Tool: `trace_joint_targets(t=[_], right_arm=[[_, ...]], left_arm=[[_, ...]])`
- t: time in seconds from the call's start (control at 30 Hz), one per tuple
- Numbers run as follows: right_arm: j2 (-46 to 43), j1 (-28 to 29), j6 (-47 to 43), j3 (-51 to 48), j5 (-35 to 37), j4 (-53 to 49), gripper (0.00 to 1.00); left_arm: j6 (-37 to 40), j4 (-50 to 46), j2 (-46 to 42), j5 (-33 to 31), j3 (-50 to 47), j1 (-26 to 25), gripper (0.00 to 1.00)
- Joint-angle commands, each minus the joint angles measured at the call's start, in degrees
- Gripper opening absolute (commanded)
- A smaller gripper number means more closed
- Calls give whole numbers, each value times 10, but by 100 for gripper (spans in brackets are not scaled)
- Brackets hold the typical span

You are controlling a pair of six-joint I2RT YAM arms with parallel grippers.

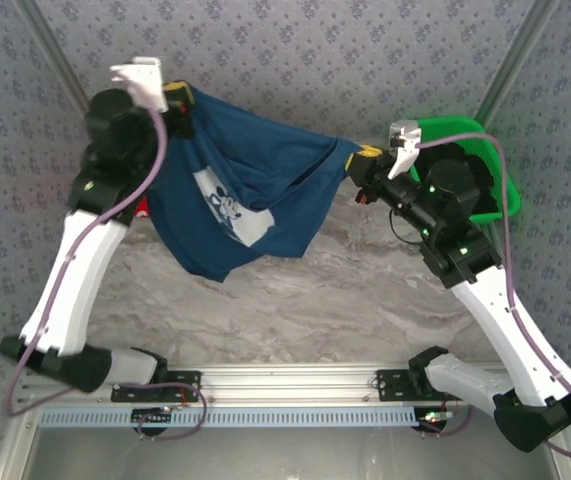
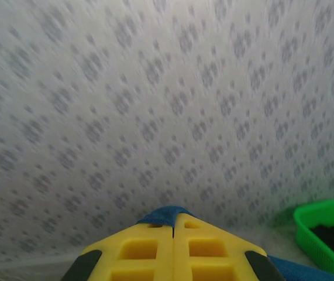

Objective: Fold the inside-out t-shirt

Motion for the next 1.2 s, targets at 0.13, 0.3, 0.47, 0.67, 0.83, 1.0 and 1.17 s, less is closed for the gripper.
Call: trace_joint_targets(t=[0.13, 0.3, 0.47, 0.67, 0.83, 1.0, 1.17], right_arm=[[43, -62, 157, -125, 151, -29, 0], [134, -140, 148, -132, 110, -46, 0], [219, -205, 112, -123, 43, -62, 0], [274, -234, 78, -98, 8, -77, 0], [288, -245, 83, -96, -20, -60, 0], [286, -246, 80, -92, -36, -62, 0], [289, -247, 81, -94, -44, -56, 0]], left_arm=[[-7, -37, 328, 66, 149, -40, 14], [-17, -103, 407, 97, 230, -41, 47], [-35, 7, 275, 128, -15, -51, 63], [18, 132, 129, 163, -332, -109, 65], [92, 97, 137, 114, -407, -180, 68], [102, 74, 155, 71, -445, -211, 73], [113, 73, 200, 43, -430, -230, 74]])
